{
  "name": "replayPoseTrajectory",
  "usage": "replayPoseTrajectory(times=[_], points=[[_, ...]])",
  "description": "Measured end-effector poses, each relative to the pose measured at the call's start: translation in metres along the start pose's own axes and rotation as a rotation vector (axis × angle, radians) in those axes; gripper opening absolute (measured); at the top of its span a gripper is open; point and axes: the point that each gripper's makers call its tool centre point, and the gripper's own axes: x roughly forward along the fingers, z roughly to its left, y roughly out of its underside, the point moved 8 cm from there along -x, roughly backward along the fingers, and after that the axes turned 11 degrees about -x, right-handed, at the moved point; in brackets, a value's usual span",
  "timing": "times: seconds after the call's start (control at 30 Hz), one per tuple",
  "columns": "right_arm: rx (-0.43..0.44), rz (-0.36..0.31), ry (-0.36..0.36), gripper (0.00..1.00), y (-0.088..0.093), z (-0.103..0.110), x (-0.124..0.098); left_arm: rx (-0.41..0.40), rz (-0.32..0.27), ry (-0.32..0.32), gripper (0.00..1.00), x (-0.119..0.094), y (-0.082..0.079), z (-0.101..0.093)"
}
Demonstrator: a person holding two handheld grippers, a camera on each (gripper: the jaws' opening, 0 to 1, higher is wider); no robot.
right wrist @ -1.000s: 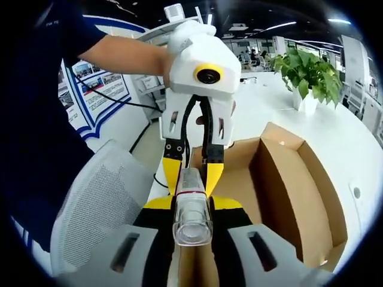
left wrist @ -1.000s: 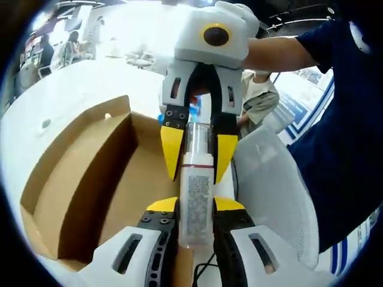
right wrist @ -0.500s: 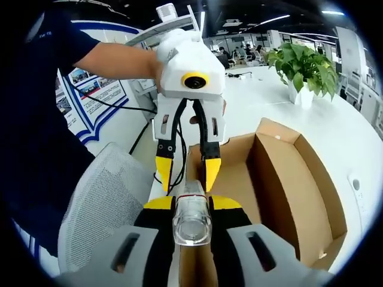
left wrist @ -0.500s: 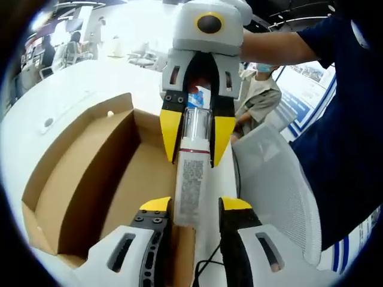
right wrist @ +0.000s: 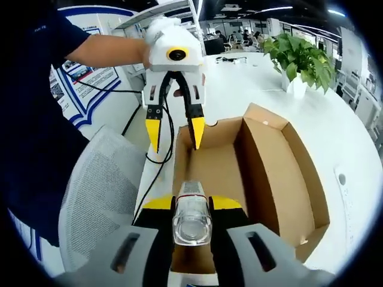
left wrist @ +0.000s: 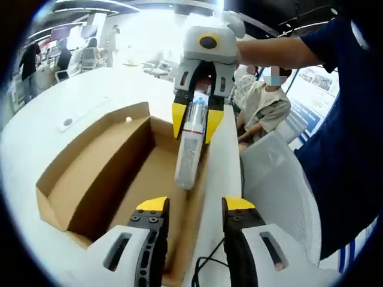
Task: Operate the shoe box by opening the lid, removing the specified soft item, and placing it in the target area until the item is outside and the box remains undamaged.
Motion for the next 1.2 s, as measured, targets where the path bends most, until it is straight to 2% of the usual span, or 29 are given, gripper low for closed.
replayPoseTrajectory(times=[0.07, 0.17, 0.23, 0.37, 0.4, 0.43, 0.47, 0.5, 0.53, 0.6, 0.67, 0.7, 0.77, 0.8, 0.83, 0.87, 0.9, 0.93, 0.97, 1.0, 1.03, 1.07, 1.1, 1.13, 1.2], points=[[-0.005, 0.016, 0.017, 0.18, 0.000, -0.002, -0.009, -0.003, -0.007, -0.018, 0.41, -0.005, 0.004, -0.002], [-0.023, 0.056, 0.040, 0.18, 0.000, 0.000, -0.027, -0.001, -0.038, -0.047, 0.40, -0.019, 0.011, -0.007], [-0.019, 0.061, 0.050, 0.18, -0.001, 0.001, -0.038, -0.008, -0.065, -0.067, 0.40, -0.029, 0.017, -0.009], [-0.026, 0.091, 0.084, 0.19, 0.000, 0.003, -0.058, -0.014, -0.101, -0.142, 0.43, -0.048, 0.029, -0.011], [-0.025, 0.097, 0.087, 0.18, 0.000, 0.003, -0.062, -0.007, -0.111, -0.172, 0.42, -0.052, 0.032, -0.009], [-0.024, 0.100, 0.091, 0.19, 0.001, 0.004, -0.065, -0.001, -0.102, -0.241, 0.41, -0.058, 0.037, -0.004], [-0.025, 0.107, 0.102, 0.19, 0.002, 0.004, -0.070, -0.002, -0.093, -0.265, 0.40, -0.061, 0.041, -0.003], [-0.028, 0.115, 0.110, 0.19, 0.003, 0.004, -0.073, -0.002, -0.089, -0.334, 0.37, -0.066, 0.046, 0.004], [-0.027, 0.118, 0.121, 0.19, 0.004, 0.005, -0.078, -0.026, -0.072, -0.374, 0.34, -0.069, 0.051, 0.008], [-0.021, 0.122, 0.136, 0.19, 0.006, 0.005, -0.084, -0.086, -0.056, -0.412, 0.28, -0.068, 0.060, 0.014], [-0.015, 0.129, 0.150, 0.19, 0.009, 0.005, -0.090, -0.104, -0.043, -0.407, 0.22, -0.064, 0.063, 0.015], [-0.013, 0.131, 0.155, 0.19, 0.010, 0.005, -0.092, -0.135, -0.036, -0.426, 0.20, -0.063, 0.064, 0.017], [-0.005, 0.134, 0.169, 0.19, 0.013, 0.006, -0.098, -0.206, -0.020, -0.446, 0.21, -0.057, 0.067, 0.019], [-0.004, 0.137, 0.173, 0.19, 0.014, 0.006, -0.100, -0.242, 0.009, -0.473, 0.20, -0.054, 0.070, 0.021], [0.000, 0.141, 0.179, 0.19, 0.017, 0.007, -0.103, -0.249, 0.021, -0.495, 0.19, -0.053, 0.071, 0.023], [0.002, 0.144, 0.184, 0.19, 0.018, 0.006, -0.105, -0.255, 0.028, -0.487, 0.19, -0.049, 0.071, 0.024], [0.010, 0.147, 0.187, 0.19, 0.021, 0.006, -0.108, -0.282, 0.025, -0.478, 0.18, -0.046, 0.071, 0.024], [0.013, 0.151, 0.192, 0.19, 0.023, 0.006, -0.110, -0.324, 0.031, -0.500, 0.16, -0.045, 0.072, 0.024], [0.018, 0.152, 0.198, 0.19, 0.025, 0.006, -0.112, -0.309, 0.030, -0.493, 0.14, -0.042, 0.070, 0.025], [0.025, 0.153, 0.200, 0.19, 0.027, 0.005, -0.114, -0.332, 0.024, -0.505, 0.13, -0.041, 0.070, 0.027], [0.025, 0.156, 0.203, 0.19, 0.028, 0.005, -0.116, -0.388, 0.043, -0.542, 0.13, -0.040, 0.072, 0.030], [0.029, 0.158, 0.208, 0.19, 0.030, 0.005, -0.117, -0.380, 0.035, -0.523, 0.12, -0.038, 0.071, 0.030], [0.032, 0.160, 0.207, 0.19, 0.031, 0.005, -0.119, -0.437, 0.045, -0.546, 0.11, -0.037, 0.073, 0.032], [0.032, 0.162, 0.208, 0.19, 0.032, 0.005, -0.120, -0.424, 0.040, -0.537, 0.11, -0.035, 0.072, 0.032], [0.038, 0.165, 0.214, 0.19, 0.035, 0.003, -0.123, -0.475, 0.052, -0.545, 0.11, -0.032, 0.073, 0.032]])
